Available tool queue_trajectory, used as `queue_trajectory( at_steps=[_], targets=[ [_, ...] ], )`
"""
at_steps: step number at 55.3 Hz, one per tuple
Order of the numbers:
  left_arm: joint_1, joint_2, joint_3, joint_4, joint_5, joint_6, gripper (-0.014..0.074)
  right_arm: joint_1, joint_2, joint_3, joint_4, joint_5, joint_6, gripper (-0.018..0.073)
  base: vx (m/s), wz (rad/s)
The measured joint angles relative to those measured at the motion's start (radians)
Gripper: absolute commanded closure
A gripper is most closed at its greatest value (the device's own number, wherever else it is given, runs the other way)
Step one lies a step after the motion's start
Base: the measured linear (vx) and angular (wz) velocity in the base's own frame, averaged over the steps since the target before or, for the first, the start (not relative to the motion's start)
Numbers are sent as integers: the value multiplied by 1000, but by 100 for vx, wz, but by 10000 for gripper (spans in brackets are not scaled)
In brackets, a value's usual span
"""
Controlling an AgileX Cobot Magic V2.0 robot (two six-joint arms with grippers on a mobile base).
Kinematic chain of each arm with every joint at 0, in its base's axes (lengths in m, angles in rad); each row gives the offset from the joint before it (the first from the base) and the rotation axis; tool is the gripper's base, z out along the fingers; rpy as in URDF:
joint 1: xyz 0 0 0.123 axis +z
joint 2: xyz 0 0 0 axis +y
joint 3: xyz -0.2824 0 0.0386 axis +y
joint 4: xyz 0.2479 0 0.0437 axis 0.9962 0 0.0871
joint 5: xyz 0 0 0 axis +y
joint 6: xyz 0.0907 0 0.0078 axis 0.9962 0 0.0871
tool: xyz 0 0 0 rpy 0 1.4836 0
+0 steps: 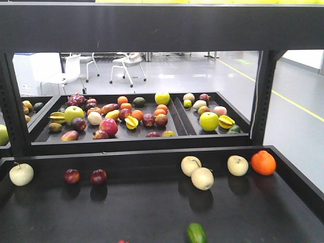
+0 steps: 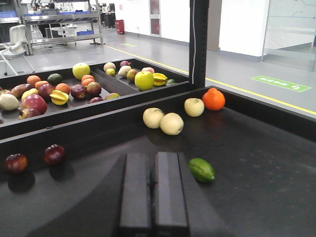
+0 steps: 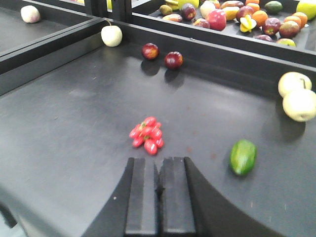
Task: Pick snacks and fruit into basket
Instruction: 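Position the base in front of the fruit tray near the cucumber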
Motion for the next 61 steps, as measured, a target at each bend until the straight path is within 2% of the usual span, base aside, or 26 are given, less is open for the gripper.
queue_trajectory(
  at_steps=[29,61],
  targets=[
    [0,0,0,0,0,0,596,0,0,0,0,2,0,565,16,6],
    [0,0,0,0,0,0,596,0,0,0,0,1,0,565,3,1]
  ],
)
